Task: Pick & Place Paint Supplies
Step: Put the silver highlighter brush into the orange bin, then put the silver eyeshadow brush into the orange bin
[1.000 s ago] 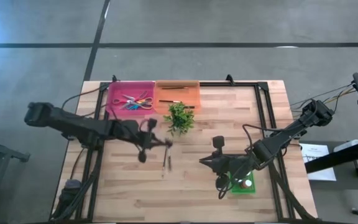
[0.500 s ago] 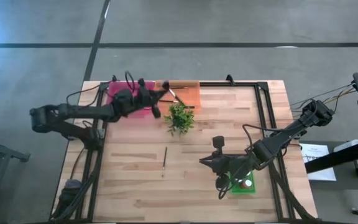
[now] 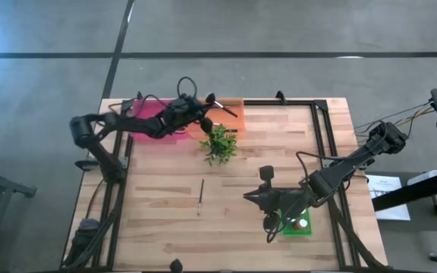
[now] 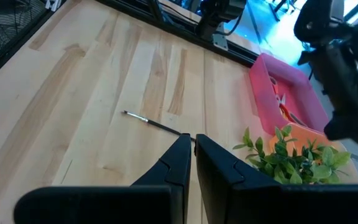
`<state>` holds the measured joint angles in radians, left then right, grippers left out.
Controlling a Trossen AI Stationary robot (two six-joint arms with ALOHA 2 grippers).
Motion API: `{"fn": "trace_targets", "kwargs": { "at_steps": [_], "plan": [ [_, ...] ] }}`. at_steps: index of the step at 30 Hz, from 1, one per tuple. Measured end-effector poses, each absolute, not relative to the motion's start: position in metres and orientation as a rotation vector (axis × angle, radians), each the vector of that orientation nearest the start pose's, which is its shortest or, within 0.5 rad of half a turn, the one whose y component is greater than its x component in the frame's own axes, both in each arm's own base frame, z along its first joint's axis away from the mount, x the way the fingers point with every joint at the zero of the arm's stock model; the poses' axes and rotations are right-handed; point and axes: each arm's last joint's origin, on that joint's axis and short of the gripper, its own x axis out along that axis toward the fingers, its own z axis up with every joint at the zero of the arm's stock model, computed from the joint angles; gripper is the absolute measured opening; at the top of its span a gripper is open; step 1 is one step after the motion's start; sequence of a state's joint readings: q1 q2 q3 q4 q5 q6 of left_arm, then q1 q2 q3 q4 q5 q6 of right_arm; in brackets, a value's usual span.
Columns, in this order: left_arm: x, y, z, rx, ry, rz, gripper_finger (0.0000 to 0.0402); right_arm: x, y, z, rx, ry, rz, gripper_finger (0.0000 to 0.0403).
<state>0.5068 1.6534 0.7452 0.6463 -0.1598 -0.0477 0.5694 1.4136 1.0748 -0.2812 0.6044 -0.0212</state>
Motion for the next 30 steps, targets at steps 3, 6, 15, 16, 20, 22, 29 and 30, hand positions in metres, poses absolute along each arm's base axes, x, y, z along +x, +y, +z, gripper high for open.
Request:
{"fn": "trace_targets", "kwargs": {
  "at_steps": [3,6,15,16,20,22,29,30],
  "plan": [
    [0.294,0.169,0.18,-0.109,0.321,0.678,0.0,0.265,0.15,0.286,-0.364,0.518,-0.029,0.0022],
    [0.294,0.169,0.177,-0.119,0.375,0.687,0.0,0.265,0.15,0.286,-0.366,0.521,-0.029,0.0022],
    [0.287,0.166,0.169,-0.14,0.514,0.692,0.0008,0.265,0.15,0.286,-0.363,0.522,-0.03,0.0022],
    [0.287,0.166,0.169,-0.14,0.513,0.692,0.0016,0.265,0.15,0.286,-0.363,0.522,-0.03,0.0022],
    [0.287,0.166,0.169,-0.11,0.522,0.684,0.0057,0.265,0.15,0.286,-0.364,0.522,-0.029,0.0022],
    [0.287,0.167,0.169,-0.092,0.527,0.691,0.0078,0.265,0.15,0.286,-0.364,0.522,-0.03,0.0022],
    [0.284,0.166,0.172,-0.041,0.556,0.699,0.0124,0.265,0.15,0.286,-0.364,0.523,-0.031,0.0022],
    [0.282,0.165,0.175,-0.027,0.571,0.692,0.0127,0.265,0.15,0.286,-0.364,0.523,-0.031,0.0022]
  ]
}}
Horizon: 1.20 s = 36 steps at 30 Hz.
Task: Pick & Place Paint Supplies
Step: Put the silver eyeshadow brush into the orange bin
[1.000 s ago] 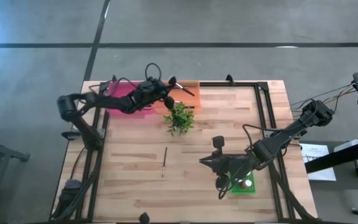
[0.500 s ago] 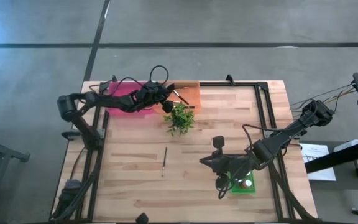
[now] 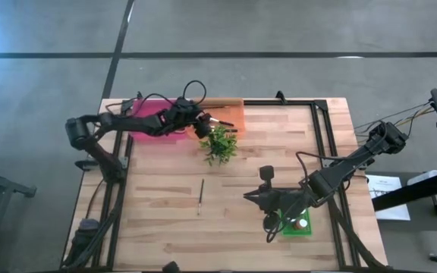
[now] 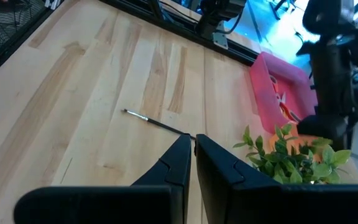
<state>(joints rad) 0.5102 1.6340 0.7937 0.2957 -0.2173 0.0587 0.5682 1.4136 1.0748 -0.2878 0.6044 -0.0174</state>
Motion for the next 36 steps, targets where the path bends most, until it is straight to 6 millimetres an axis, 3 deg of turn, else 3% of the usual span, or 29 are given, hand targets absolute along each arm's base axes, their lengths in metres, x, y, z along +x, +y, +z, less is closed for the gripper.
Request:
{"fn": "trace_targets", "kwargs": {
  "at_steps": [4,8,14,21,24,27,32,36],
  "plan": [
    [0.265,0.151,0.188,-0.01,0.724,0.62,0.013,0.265,0.15,0.286,-0.361,0.524,-0.031,0.0022],
    [0.241,0.122,0.199,-0.094,0.895,0.408,0.013,0.265,0.15,0.285,-0.364,0.526,-0.031,0.0022],
    [0.218,0.053,0.194,-0.137,0.905,-0.075,0.013,0.265,0.15,0.285,-0.355,0.526,-0.033,0.0022],
    [0.208,-0.027,0.179,0.183,0.78,-0.469,0.0131,0.265,0.15,0.285,-0.357,0.526,-0.033,0.0022],
    [0.208,-0.061,0.177,0.398,0.656,-0.521,0.0131,0.265,0.15,0.285,-0.36,0.526,-0.032,0.0022],
    [0.206,-0.087,0.175,0.59,0.593,-0.466,0.0131,0.265,0.15,0.285,-0.365,0.526,-0.03,0.0022],
    [0.219,-0.108,0.177,0.656,0.594,-0.409,0.0131,0.265,0.15,0.285,-0.367,0.525,-0.029,0.0022],
    [0.238,-0.119,0.166,0.73,0.684,-0.45,0.0131,0.265,0.15,0.286,-0.365,0.524,-0.029,0.0022]
  ]
}}
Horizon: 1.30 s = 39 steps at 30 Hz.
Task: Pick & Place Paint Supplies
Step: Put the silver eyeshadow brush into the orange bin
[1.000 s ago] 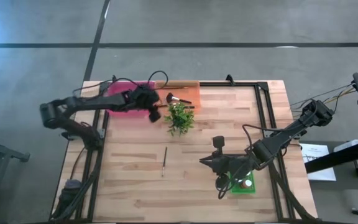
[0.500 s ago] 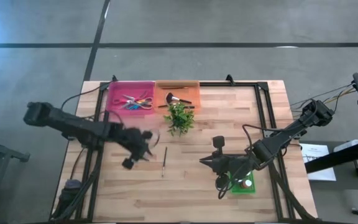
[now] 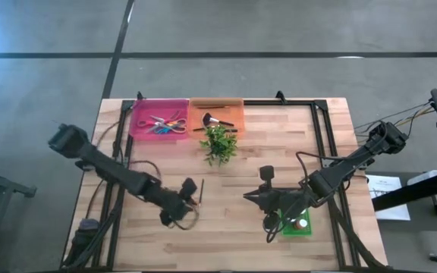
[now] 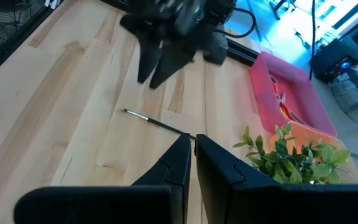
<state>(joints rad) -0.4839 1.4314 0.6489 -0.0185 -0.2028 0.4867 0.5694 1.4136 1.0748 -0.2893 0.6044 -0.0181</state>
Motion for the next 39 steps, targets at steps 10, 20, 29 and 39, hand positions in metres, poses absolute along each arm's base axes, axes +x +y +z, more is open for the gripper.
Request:
{"fn": "trace_targets", "kwargs": {
  "at_steps": [10,20,29,39],
  "plan": [
    [0.296,-0.161,0.157,0.946,0.983,-0.609,0.0112,0.265,0.15,0.285,-0.366,0.527,-0.029,0.0022],
    [0.306,-0.172,0.149,0.979,1.108,-0.679,0.007,0.264,0.149,0.285,-0.362,0.535,-0.032,0.0022],
    [0.306,-0.17,0.14,0.998,1.13,-0.68,0.007,0.264,0.149,0.285,-0.363,0.535,-0.032,0.0022],
    [0.309,-0.165,0.14,1.008,1.134,-0.673,0.007,0.264,0.149,0.285,-0.362,0.535,-0.032,0.0022]
  ]
}}
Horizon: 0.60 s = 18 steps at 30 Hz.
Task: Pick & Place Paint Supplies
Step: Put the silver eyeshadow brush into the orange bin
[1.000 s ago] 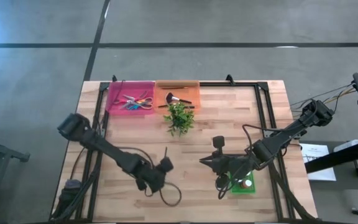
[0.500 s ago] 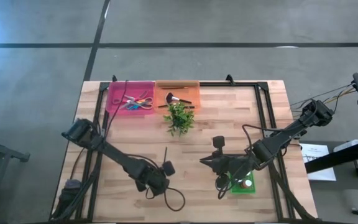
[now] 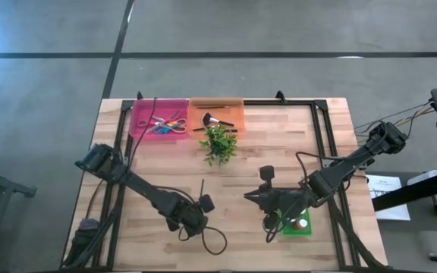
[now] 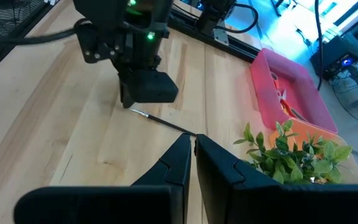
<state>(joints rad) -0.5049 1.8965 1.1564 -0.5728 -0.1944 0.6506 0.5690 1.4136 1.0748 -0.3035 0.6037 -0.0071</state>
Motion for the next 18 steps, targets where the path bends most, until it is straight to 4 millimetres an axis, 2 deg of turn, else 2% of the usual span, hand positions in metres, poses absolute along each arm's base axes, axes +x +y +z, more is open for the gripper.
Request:
{"fn": "trace_targets", "kwargs": {
  "at_steps": [18],
  "plan": [
    [0.308,-0.158,0.13,0.982,1.113,-0.681,0.007,0.264,0.149,0.285,-0.362,0.535,-0.031,0.0022]
  ]
}}
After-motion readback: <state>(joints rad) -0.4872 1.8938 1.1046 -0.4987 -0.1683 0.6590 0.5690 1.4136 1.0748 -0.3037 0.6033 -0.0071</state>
